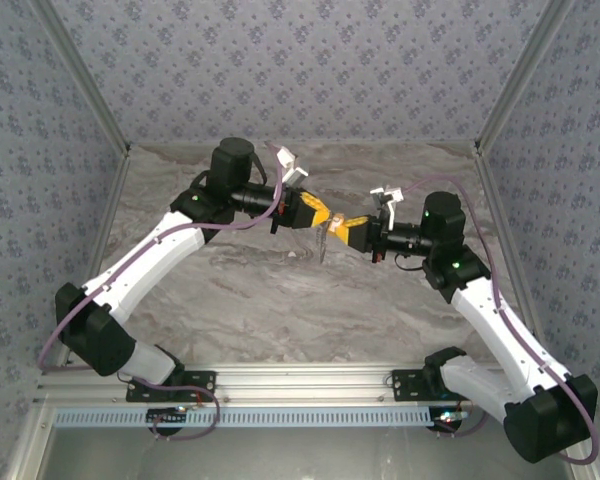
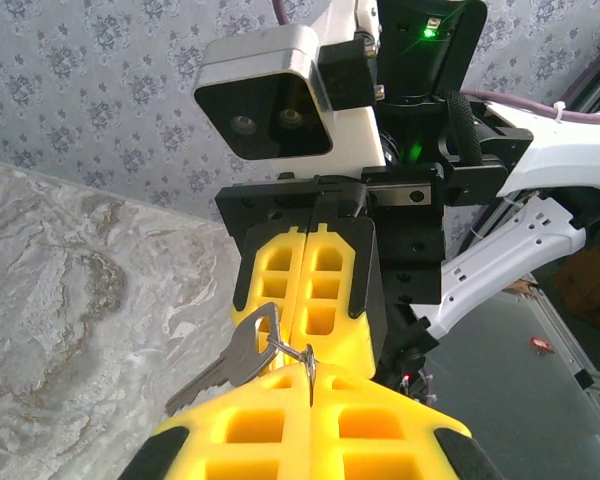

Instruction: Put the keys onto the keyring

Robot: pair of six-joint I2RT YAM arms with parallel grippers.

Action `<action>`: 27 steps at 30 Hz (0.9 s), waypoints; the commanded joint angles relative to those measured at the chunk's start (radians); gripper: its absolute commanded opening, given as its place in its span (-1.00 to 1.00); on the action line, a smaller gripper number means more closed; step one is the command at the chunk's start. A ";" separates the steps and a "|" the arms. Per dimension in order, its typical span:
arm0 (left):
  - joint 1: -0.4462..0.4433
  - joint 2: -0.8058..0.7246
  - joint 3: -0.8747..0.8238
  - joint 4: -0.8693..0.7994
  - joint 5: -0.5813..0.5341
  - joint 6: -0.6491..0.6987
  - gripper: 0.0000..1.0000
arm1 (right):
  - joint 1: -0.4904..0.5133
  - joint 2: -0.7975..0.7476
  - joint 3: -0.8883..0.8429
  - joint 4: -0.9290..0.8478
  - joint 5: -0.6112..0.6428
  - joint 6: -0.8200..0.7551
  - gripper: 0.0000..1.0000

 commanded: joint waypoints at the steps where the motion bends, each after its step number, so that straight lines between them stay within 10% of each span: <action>1: -0.008 -0.048 0.013 0.048 0.015 -0.005 -1.00 | -0.002 -0.014 0.002 0.032 -0.014 0.011 -1.00; 27: -0.008 -0.083 -0.075 0.220 -0.071 -0.088 -1.00 | 0.123 0.091 -0.012 0.039 0.038 -0.017 -1.00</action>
